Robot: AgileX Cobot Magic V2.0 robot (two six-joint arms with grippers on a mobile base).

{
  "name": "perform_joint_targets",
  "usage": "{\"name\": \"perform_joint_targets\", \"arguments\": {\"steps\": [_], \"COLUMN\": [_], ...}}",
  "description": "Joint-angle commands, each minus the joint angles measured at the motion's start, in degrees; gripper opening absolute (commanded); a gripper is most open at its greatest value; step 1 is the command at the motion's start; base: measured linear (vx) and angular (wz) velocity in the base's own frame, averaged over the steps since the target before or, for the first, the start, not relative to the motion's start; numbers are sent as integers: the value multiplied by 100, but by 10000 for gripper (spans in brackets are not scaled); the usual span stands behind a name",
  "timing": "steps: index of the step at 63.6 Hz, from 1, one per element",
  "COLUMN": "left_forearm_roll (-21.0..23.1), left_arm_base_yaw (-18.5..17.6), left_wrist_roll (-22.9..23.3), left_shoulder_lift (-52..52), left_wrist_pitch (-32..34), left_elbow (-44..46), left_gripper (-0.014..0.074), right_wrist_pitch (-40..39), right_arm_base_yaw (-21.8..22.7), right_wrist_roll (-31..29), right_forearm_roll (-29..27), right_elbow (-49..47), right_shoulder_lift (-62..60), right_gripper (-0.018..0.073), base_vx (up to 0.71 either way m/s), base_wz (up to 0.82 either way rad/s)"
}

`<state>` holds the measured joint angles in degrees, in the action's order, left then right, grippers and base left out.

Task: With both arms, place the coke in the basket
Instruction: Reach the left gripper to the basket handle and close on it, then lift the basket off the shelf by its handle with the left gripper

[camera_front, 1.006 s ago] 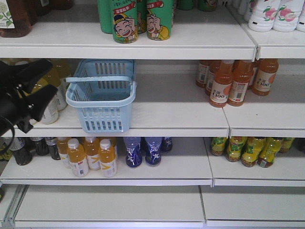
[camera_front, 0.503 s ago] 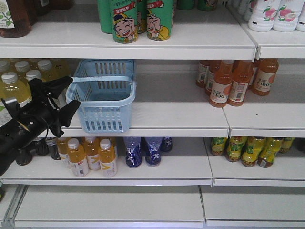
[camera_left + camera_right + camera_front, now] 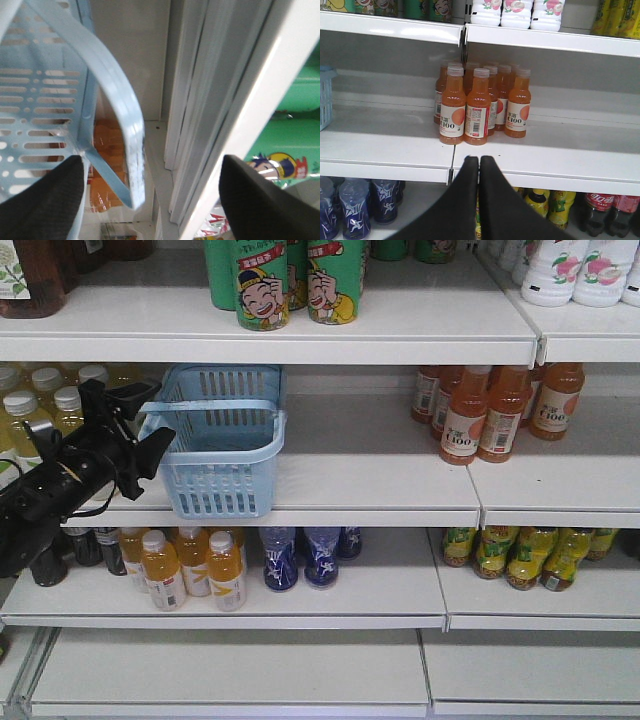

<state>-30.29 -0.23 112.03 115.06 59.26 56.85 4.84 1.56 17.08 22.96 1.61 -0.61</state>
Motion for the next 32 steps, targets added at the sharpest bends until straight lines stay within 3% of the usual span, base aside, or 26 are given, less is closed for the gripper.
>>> {"name": "perform_joint_targets", "arguments": {"steps": [1,12,32], "left_forearm_roll": [165,158,217], "left_arm_base_yaw": [-31,-38,-249], "left_wrist_roll": [49,329,369], "left_shoulder_lift": [-199,-45,247], "left_wrist_pitch": [197,46,-54], "left_elbow": [289,531,995], "left_gripper": [541,541,536], "right_wrist_pitch": [-378,-378,-378], "right_arm_base_yaw": [10,10,10], "right_wrist_roll": [-33,-33,-33], "right_forearm_roll": [62,62,62], "right_elbow": [38,38,38], "right_shoulder_lift": [-73,-73,-73], "right_gripper": [-5,-5,-5], "base_vx": [0,0,0], "base_wz": [0,0,0]}}
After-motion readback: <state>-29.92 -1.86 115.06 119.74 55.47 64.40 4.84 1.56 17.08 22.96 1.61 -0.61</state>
